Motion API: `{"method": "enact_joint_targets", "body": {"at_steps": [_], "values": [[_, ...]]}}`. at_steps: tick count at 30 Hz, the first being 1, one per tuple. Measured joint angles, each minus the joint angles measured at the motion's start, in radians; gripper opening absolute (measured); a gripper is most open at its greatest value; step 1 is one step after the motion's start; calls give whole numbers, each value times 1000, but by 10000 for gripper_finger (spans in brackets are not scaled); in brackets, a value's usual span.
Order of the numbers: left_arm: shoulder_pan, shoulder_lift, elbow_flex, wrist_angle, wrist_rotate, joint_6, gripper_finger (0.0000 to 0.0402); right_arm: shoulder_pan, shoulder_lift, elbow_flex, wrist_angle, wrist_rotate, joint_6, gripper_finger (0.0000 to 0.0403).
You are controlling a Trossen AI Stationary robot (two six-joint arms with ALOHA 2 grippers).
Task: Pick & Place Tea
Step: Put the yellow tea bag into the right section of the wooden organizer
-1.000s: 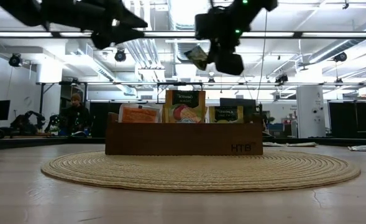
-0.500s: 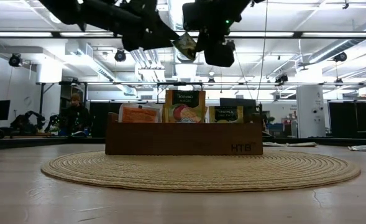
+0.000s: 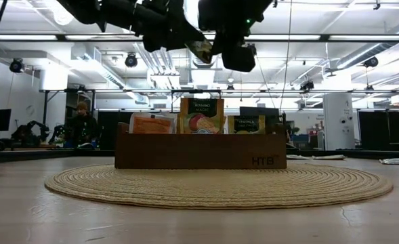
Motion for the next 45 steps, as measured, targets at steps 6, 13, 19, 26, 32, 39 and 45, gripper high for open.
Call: {"method": "enact_joint_targets", "body": {"at_steps": [6, 13, 19, 26, 32, 39, 45], "values": [[0, -1, 1, -15, -4, 28, 16, 2, 0, 0, -2, -4, 46, 8], [0, -19, 0, -46, -41, 62, 12, 2, -33, 0, -21, -60, 173, 8], [1, -71, -14, -103, -141, 102, 11, -10, -167, 1, -133, -310, 458, 41], [-1, -193, -99, -34, -147, 107, 11, -95, -317, -56, -201, -716, 747, 130], [-5, -256, -278, 346, 35, 78, 11, -214, -369, -224, 93, -1175, 882, 201], [-7, -156, -518, 1081, 76, 5, 11, -295, -320, -469, 831, -1247, 1046, 251], [-12, -59, -478, 1163, 72, -4, 11, -327, -151, -517, 1347, -1250, 1231, 256]]}}
